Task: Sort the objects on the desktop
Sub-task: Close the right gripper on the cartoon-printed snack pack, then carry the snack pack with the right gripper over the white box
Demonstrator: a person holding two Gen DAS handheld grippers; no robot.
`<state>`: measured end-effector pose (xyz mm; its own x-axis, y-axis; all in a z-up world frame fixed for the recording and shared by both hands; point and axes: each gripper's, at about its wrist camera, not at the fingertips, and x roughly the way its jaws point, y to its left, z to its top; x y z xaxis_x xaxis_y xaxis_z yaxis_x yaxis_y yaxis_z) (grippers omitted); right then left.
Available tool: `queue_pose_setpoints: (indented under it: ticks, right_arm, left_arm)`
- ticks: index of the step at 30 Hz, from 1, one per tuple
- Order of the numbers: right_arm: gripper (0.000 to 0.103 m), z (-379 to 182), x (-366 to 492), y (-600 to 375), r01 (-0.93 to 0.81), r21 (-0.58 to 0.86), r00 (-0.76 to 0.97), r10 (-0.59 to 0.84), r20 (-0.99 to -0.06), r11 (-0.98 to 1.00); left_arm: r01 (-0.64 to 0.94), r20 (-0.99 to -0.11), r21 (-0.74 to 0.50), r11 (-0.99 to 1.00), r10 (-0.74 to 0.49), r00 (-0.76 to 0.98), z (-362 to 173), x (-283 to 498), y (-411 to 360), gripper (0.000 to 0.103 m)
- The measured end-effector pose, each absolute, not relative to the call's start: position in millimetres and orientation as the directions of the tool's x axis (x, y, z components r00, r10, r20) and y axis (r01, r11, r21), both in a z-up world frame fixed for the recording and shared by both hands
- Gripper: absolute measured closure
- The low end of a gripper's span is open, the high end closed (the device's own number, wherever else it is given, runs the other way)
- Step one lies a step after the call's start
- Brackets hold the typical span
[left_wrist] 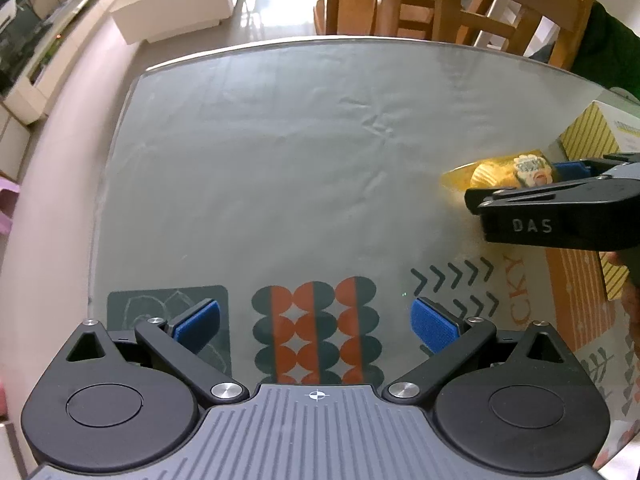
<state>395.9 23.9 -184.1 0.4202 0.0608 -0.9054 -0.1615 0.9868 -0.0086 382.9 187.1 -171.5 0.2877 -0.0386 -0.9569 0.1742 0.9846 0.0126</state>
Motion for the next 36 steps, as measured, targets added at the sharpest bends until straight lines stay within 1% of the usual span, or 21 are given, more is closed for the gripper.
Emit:
queue_pose_setpoints:
  ticks: [3, 11, 36]
  right_arm:
    - [0.015, -179, 405, 34, -0.162, 0.000, 0.431, 0.071, -0.900, 0.987]
    - [0.015, -147, 377, 35, -0.180, -0.008, 0.484, 0.081, -0.871, 0.984]
    - [0.015, -81, 237, -41, -0.101, -0.004, 0.545, 0.052, -0.837, 0.995]
  left_arm:
    - [0.173, -0.957, 0.013, 0.985, -0.038, 0.288, -169, 383, 187, 0.000]
    - [0.187, -0.954, 0.015, 0.982, -0.042, 0.297, -154, 366, 176, 0.000]
    - [0.275, -0.951, 0.039, 0.961, -0.048, 0.305, -115, 252, 115, 0.000]
